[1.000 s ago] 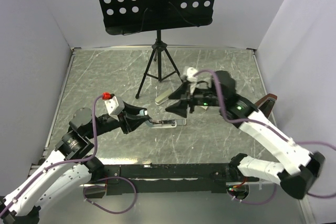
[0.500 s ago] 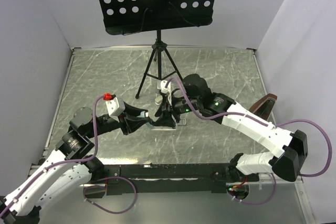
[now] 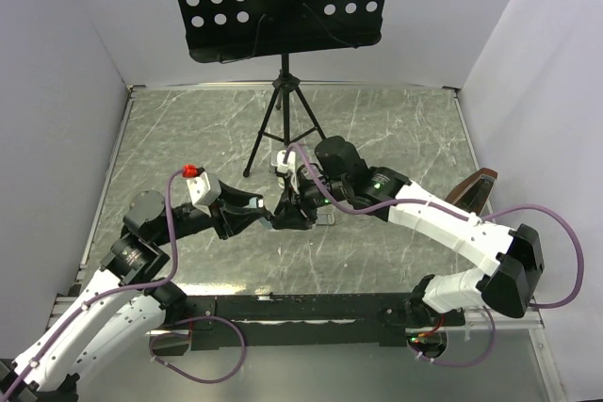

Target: Load the staples into the stapler

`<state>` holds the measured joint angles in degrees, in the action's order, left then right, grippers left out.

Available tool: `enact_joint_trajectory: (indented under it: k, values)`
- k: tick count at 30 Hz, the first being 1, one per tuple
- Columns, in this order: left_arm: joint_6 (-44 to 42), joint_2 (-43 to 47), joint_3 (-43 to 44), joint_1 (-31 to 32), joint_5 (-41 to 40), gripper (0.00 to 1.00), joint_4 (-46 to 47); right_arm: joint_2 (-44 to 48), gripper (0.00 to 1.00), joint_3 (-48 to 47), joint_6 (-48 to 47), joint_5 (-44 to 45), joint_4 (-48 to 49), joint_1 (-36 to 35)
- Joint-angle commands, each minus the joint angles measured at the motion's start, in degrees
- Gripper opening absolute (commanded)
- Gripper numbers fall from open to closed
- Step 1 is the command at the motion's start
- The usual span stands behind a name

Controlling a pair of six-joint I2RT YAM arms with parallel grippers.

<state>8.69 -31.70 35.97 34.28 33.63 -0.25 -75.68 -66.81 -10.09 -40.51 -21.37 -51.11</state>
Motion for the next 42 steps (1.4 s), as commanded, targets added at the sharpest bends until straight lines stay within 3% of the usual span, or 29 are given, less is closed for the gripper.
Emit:
enact_joint_trajectory:
  k: [1, 3, 8, 10, 15, 16, 19, 20, 24, 29, 36, 42]
  values:
    - [1.2, 0.9, 0.2, -0.8, 3.0, 0.01, 5.0, -0.6, 0.4, -2.7, -1.1, 2.8, 0.3, -0.7]
    - [1.2, 0.9, 0.1, -0.9, 2.8, 0.01, 4.8, -0.9, 0.34, -2.6, -1.3, 2.6, 0.4, -0.8]
    - [1.0, 0.8, 0.3, -1.1, 2.0, 0.01, 4.0, -1.0, 0.01, -2.5, -1.3, 3.0, 0.8, -1.4]
    - [0.5, 1.0, 0.5, -1.1, 0.6, 0.06, 3.2, -0.8, 0.0, -2.1, -1.3, 3.4, 1.3, -1.4]
    - [0.6, 4.1, 0.2, -1.1, -6.3, 0.4, 1.3, -0.9, 0.0, -1.0, -0.4, 6.6, 3.3, -1.4]
    - [0.8, 4.7, -0.1, -1.1, -8.9, 0.63, 1.0, -1.0, 0.0, -0.9, -0.3, 7.2, 3.5, -1.4]
    - [1.7, 7.8, -1.1, -1.1, -15.2, 0.97, 0.4, -1.9, 0.0, -0.1, -0.2, 10.5, 5.1, -1.4]
    - [1.9, 8.8, -1.2, -1.1, -17.7, 1.0, 0.4, -2.8, 0.0, 0.1, 0.0, 12.5, 5.6, -1.5]
    - [3.4, 15.8, -2.9, -1.1, -30.3, 0.99, -1.8, -6.1, 0.0, 2.0, 0.4, 16.9, 9.3, -1.7]
    - [5.3, 23.9, -6.6, -1.1, -45.8, 0.99, -0.5, -12.4, 0.0, 5.0, 1.1, 22.3, 21.1, -3.2]
    - [4.8, 27.8, -7.5, -1.2, -54.7, 0.99, -1.5, -21.7, 0.0, 6.6, 2.2, 34.6, 33.9, -7.3]
    - [4.8, 26.3, -6.9, -1.5, -56.0, 0.99, -2.6, -26.7, 0.0, 7.5, 6.6, 47.1, 40.1, -9.4]
